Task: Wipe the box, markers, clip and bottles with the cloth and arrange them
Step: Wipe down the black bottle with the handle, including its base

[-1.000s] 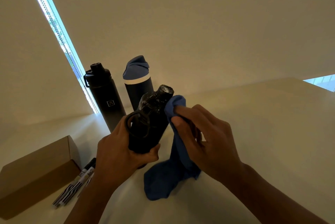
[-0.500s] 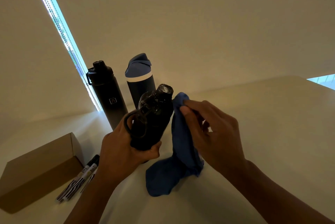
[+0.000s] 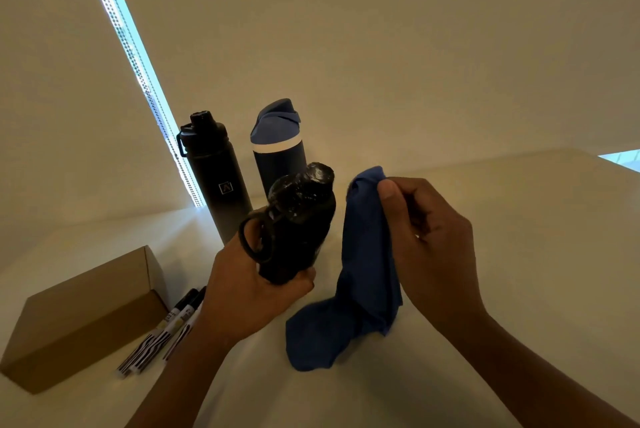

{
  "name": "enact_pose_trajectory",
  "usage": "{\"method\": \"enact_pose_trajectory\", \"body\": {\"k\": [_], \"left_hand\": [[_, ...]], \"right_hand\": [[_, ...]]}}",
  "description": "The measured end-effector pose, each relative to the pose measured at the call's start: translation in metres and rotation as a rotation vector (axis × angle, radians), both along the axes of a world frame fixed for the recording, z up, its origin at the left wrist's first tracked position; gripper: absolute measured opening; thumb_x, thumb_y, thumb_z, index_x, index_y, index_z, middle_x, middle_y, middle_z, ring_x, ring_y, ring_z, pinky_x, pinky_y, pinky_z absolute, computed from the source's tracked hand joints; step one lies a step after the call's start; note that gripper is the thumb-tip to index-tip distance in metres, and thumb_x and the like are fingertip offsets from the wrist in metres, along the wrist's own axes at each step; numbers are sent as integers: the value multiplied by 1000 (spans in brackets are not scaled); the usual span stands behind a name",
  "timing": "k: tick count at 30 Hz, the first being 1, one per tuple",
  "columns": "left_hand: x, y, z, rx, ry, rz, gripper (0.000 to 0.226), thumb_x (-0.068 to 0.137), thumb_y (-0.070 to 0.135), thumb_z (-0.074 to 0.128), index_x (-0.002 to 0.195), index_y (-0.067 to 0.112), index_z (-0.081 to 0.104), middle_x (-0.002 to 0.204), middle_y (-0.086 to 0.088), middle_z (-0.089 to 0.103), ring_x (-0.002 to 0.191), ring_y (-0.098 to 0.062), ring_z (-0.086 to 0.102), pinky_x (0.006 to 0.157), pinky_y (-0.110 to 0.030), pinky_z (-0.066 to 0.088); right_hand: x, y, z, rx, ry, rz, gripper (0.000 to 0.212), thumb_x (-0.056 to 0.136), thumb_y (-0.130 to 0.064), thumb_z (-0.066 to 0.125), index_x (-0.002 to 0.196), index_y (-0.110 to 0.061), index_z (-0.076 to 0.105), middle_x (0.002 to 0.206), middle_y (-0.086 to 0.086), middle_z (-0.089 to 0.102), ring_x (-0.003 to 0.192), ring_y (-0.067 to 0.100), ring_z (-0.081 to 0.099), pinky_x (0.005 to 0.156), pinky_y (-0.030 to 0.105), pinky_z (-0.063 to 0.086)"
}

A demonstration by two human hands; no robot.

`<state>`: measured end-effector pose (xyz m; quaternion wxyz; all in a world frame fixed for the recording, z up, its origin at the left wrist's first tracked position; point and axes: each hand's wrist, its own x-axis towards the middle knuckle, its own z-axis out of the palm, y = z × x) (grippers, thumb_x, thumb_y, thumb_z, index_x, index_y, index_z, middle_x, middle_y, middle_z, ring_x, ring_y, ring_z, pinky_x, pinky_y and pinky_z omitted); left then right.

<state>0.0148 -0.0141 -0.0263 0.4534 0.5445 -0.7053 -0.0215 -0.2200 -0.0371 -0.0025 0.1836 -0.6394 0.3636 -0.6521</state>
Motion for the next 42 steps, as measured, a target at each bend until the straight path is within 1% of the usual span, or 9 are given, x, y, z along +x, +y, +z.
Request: {"method": "enact_pose_trajectory", "body": {"k": [3, 9, 16, 18, 24, 30, 32, 39, 42], "left_hand": [[0, 1, 0, 24, 36, -91, 56, 72, 51, 78, 123, 44, 56, 111, 31, 66, 107, 8, 65, 84, -6, 51], [0, -2, -3, 68, 27, -163, 64, 74, 48, 78, 131, 25, 61, 114, 21, 70, 111, 1, 67, 87, -7, 49], [-2, 1, 5, 93, 130, -136, 80, 70, 73, 77, 139, 53, 41, 138, 16, 53, 124, 6, 55, 86, -5, 49], [-4, 1, 9, 54, 114, -99, 80, 65, 84, 74, 134, 56, 44, 135, 17, 52, 121, 5, 55, 87, -5, 48], [-3, 3, 13, 31, 141, -79, 83, 65, 66, 87, 134, 36, 52, 121, 31, 61, 117, 11, 57, 87, -2, 45], [1, 7, 10, 74, 188, -77, 84, 60, 65, 80, 134, 37, 51, 121, 40, 60, 114, 15, 57, 87, -23, 54], [-1, 7, 8, 88, 238, -74, 83, 56, 68, 80, 130, 45, 51, 118, 40, 62, 114, 17, 57, 88, -15, 50], [-4, 6, 12, 41, 252, -152, 73, 58, 59, 87, 123, 67, 54, 130, 19, 64, 120, 4, 62, 87, -9, 53], [-4, 7, 10, 17, 229, -177, 73, 63, 56, 86, 130, 52, 57, 133, 13, 66, 123, -3, 63, 92, -9, 51]], "right_hand": [[2, 0, 1, 82, -42, 66, 22, 102, -42, 54, 110, -29, 70, 90, -18, 71, 84, 3, 69, 66, 11, 47], [6, 2, -3, -140, 97, 113, 25, 100, -25, 64, 123, -19, 72, 118, -13, 72, 108, 6, 69, 78, 15, 55], [7, -4, -10, -299, 178, 84, 25, 95, -11, 72, 120, -8, 73, 119, -1, 71, 104, 9, 68, 83, 17, 53], [7, -6, -13, -342, 209, 72, 25, 95, -10, 74, 119, -5, 73, 116, 3, 71, 102, 12, 68, 81, 22, 56], [1, -14, -19, -363, 287, -12, 29, 91, -9, 78, 119, -6, 73, 105, 2, 69, 85, 8, 62, 69, 24, 54], [6, -7, -17, -433, 333, -32, 23, 96, -18, 72, 117, -7, 74, 100, 2, 70, 82, 8, 58, 74, 18, 49], [5, -9, -17, -429, 340, -37, 24, 98, -21, 70, 116, -6, 75, 100, 3, 70, 83, 7, 58, 75, 17, 49], [0, -12, -17, -432, 338, -91, 22, 97, -17, 71, 115, -4, 75, 98, 4, 71, 80, 8, 57, 72, 18, 49], [1, -9, -17, -456, 349, -78, 25, 100, -21, 67, 114, -3, 75, 99, 5, 71, 85, 3, 52, 78, 13, 45]]}}
